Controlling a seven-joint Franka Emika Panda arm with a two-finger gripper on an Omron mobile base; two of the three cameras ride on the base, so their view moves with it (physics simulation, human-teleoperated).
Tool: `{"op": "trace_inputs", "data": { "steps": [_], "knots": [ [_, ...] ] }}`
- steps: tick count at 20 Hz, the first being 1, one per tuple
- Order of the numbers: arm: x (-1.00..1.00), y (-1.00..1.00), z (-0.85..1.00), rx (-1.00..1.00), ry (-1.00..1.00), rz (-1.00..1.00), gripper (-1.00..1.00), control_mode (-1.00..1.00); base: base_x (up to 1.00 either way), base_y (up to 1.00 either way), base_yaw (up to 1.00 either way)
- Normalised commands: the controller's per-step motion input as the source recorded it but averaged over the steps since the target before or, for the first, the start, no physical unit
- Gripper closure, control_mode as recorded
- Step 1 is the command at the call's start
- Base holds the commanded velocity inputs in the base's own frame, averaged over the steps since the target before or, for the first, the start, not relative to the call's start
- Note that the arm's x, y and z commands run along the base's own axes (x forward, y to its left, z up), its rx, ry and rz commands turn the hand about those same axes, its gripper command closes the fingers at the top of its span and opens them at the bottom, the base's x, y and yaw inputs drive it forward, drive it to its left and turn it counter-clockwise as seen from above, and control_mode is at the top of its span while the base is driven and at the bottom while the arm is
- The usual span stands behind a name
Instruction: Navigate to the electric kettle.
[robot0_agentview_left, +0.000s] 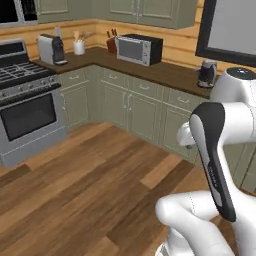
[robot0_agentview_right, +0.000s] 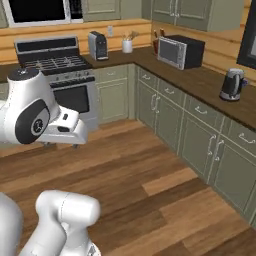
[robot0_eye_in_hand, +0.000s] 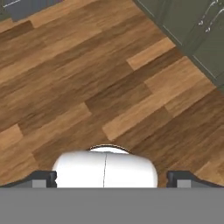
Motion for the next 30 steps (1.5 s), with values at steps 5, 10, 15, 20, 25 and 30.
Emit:
{"op": "trace_inputs", "data": {
  "steps": [5, 10, 15, 20, 25, 30],
  "knots": [
    [0.00, 0.00, 0.00, 0.00, 0.00, 0.00, -1.00, 1.00, 0.11, 0.02, -0.87],
    [0.00, 0.00, 0.00, 0.00, 0.00, 0.00, -1.00, 1.00, 0.84, 0.33, -0.61],
    [0.00, 0.00, 0.00, 0.00, 0.00, 0.00, -1.00, 1.00, 1.00, 0.71, -0.45],
    [0.00, 0.00, 0.00, 0.00, 0.00, 0.00, -1.00, 1.00, 1.00, 0.92, -0.43],
    [0.00, 0.00, 0.00, 0.00, 0.00, 0.00, -1.00, 1.00, 1.00, 0.91, -0.42],
    [0.00, 0.00, 0.00, 0.00, 0.00, 0.00, -1.00, 1.00, 1.00, 0.73, -0.37]
  ]
}}
